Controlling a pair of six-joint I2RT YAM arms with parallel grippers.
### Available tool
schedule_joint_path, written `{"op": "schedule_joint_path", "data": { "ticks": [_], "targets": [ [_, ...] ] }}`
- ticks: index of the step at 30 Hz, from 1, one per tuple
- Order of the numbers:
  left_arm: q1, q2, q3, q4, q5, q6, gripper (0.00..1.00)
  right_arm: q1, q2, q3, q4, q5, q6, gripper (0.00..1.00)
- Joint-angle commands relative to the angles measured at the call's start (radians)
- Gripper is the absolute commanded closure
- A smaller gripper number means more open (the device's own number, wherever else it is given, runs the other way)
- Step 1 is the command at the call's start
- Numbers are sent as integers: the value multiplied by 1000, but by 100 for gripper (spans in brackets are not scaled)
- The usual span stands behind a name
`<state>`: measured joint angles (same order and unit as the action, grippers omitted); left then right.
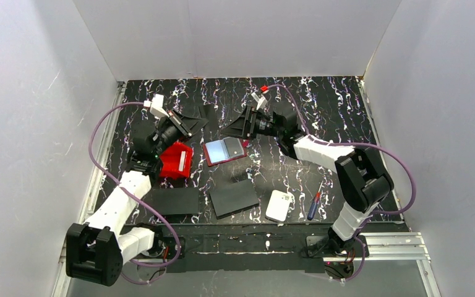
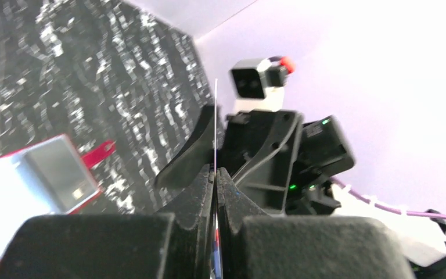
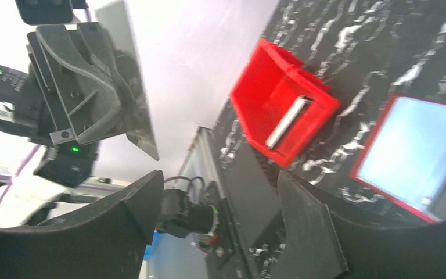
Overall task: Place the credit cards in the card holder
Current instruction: Pick up the credit card from the storage box.
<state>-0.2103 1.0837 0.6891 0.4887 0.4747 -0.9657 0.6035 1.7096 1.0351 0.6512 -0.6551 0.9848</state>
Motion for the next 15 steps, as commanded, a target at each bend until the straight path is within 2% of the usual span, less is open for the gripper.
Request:
{"op": "schedule_joint_path", "data": {
  "ticks": [1,3,6,9,15],
  "targets": [
    [-59,34,-20,255,-88,-113,100,-5,-5,-26,396,-14,286,27],
    [-73,40,-24,273,-97,-121,100,-15,-6,-44,481,0,347,35],
    [-85,40,-33,286,-112,-130,100,-25,-8,-52,541,5,394,42],
    [-95,47,-34,305,-117,-143,100,-28,-8,-47,541,5,405,47],
    [-118,64,-46,356,-118,-175,100,-31,21,-25,584,4,445,66]
  ]
}}
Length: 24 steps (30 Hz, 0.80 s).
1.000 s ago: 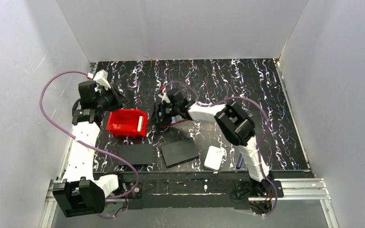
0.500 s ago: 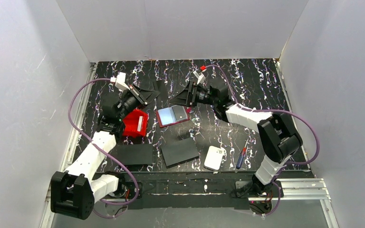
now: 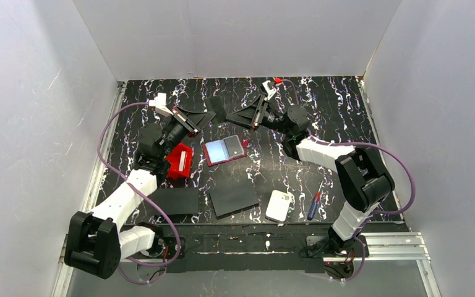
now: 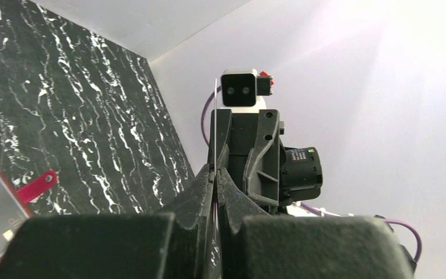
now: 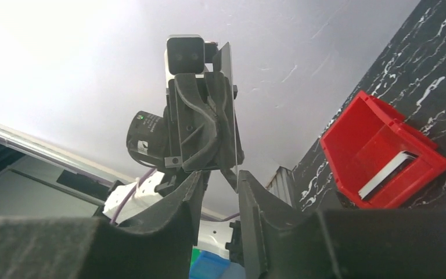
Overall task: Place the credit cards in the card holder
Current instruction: Pick up the credit card from the storage box, then insert the credit card into the card holder.
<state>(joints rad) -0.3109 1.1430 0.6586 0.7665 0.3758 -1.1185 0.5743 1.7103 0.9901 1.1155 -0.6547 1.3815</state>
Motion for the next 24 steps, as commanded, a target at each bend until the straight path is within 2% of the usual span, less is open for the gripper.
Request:
{"op": "schedule_joint_path", "data": {
  "ticks": [1,4,7,8,9,10,12,13,14,17,18,20,22,24],
  "targets": [
    [-21,6,-21,83,-22,-24,100,-3,24,21,124,4,52,68],
    [-34,12,-28,94,-26,-26,100,-5,40,24,137,-3,64,73],
    [-41,30,-27,97,-13,-23,100,-11,59,20,167,-16,77,96],
    [-42,36,-27,96,-6,-15,100,-16,63,15,168,-23,75,98],
    [-43,49,-25,90,5,-7,93,-25,66,6,169,-31,69,99],
    [-44,58,-22,61,15,1,81,-39,67,-10,165,-44,54,99],
    [-45,56,2,-136,9,44,61,-88,62,-49,113,-78,-14,99],
    [-45,51,24,-273,-6,90,44,-111,57,-54,14,-103,-100,99],
    [-45,50,57,-428,-28,139,35,-127,53,-35,-190,-124,-242,99],
    [-45,87,148,-806,-130,273,30,-128,66,104,-830,-90,-720,99],
    [-45,117,182,-880,-144,309,32,-123,76,146,-977,-58,-824,99],
    [-46,184,237,-944,-129,365,37,-122,98,195,-1135,-16,-958,99],
    [-49,262,276,-959,-89,403,45,-122,131,230,-1211,-22,-1011,99],
    [-56,336,316,-973,-79,439,49,-122,161,242,-1203,-80,-993,99]
  ]
}}
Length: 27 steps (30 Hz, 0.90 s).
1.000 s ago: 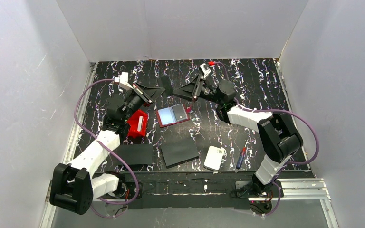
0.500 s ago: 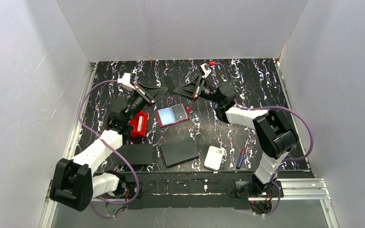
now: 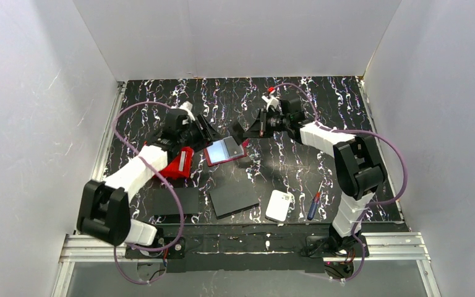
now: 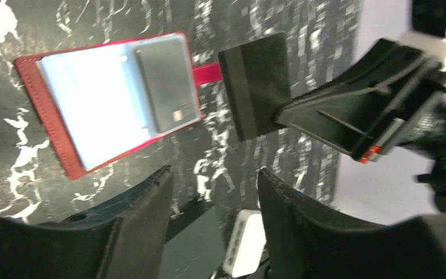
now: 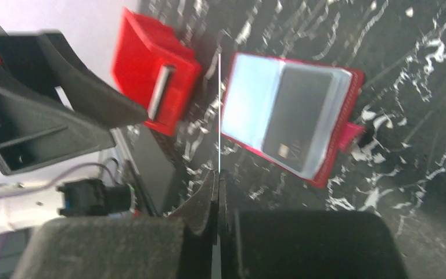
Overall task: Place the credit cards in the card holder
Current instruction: Insert the credit card into the card holder.
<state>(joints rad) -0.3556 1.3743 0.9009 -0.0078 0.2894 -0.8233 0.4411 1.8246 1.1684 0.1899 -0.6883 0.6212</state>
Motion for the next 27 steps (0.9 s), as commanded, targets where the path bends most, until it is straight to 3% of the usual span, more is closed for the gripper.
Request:
{"op": "schedule_joint_path", "data": {
  "ticks": [1,3,12,27],
  "targets": [
    [-13,133,88,-203,-5,162,51,13,54,55,-245,-72,-210,99],
    [-14,195,116,-206,-29,196,58,18,72,47,-177,-103,-170,99],
    [-14,342,158,-209,-99,224,82,32,176,114,-216,-104,-156,99],
    [-16,382,122,-222,-136,231,89,49,264,162,-165,-73,-98,99]
  ]
}}
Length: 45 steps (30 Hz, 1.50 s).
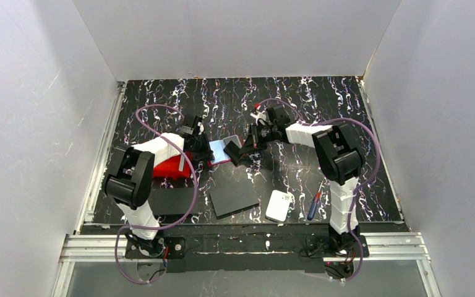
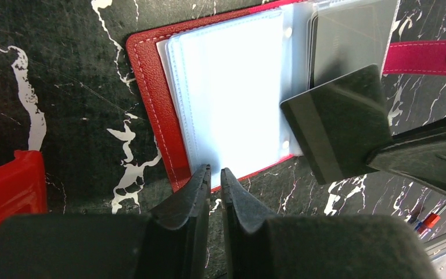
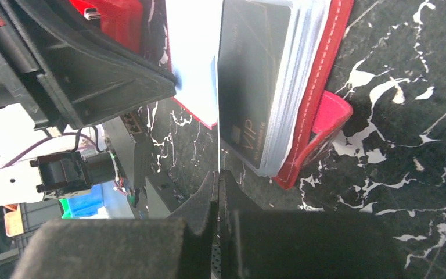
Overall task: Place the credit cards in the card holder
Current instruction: Insert the credit card into the card holder.
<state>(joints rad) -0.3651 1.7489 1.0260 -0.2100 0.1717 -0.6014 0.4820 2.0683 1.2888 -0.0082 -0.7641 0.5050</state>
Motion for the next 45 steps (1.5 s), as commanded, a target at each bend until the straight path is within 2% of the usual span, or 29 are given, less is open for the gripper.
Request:
{"op": "schedule_joint_path", "data": {
  "ticks": [1,16,30,41,43,45],
  "targets": [
    [-6,8,-5,-19,-18,9,89,9,25,42,37,2,22,99],
    [-8,1,-26,-12,-7,8,93,23,90,29,205,22,126,99],
    [-14,-6,-41,-1,2,4,97,67,104,-30,387,128,255,99],
    [-14,-22,-57,2,-1,10,98,89,96,-130,605,124,428,99],
    [-14,-25,-55,-2,-3,14,98,92,88,-130,576,131,407,98],
    [-14,-29,-48,-8,-5,17,98,92,76,-103,465,148,314,92]
  ]
}}
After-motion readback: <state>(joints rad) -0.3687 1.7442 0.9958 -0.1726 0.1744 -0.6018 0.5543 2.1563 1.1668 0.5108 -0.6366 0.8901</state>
